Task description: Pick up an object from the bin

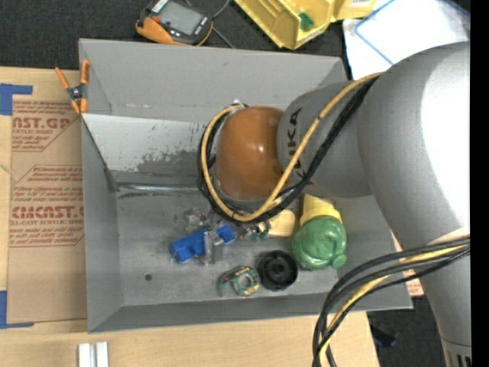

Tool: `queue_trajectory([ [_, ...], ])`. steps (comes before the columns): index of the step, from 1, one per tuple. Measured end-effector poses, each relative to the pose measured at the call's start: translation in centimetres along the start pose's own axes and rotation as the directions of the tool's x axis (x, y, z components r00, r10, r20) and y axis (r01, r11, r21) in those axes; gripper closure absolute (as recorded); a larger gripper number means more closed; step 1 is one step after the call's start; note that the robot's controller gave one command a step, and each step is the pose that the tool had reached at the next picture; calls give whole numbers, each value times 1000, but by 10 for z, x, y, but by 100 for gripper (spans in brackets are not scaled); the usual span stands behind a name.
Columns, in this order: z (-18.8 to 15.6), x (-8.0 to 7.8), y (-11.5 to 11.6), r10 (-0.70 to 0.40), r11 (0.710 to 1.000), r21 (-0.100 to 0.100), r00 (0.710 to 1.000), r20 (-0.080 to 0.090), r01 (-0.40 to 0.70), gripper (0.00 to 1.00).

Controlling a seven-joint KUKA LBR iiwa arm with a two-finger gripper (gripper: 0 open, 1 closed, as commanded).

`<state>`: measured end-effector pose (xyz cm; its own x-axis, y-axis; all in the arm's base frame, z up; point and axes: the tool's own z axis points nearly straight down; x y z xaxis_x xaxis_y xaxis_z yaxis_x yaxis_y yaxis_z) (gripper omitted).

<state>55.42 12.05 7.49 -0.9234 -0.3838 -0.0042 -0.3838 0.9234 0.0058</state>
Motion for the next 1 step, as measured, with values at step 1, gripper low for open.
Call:
queue_trajectory([
  [1,-24,2,1,0,1000,-1,1000,-8,0,100],
])
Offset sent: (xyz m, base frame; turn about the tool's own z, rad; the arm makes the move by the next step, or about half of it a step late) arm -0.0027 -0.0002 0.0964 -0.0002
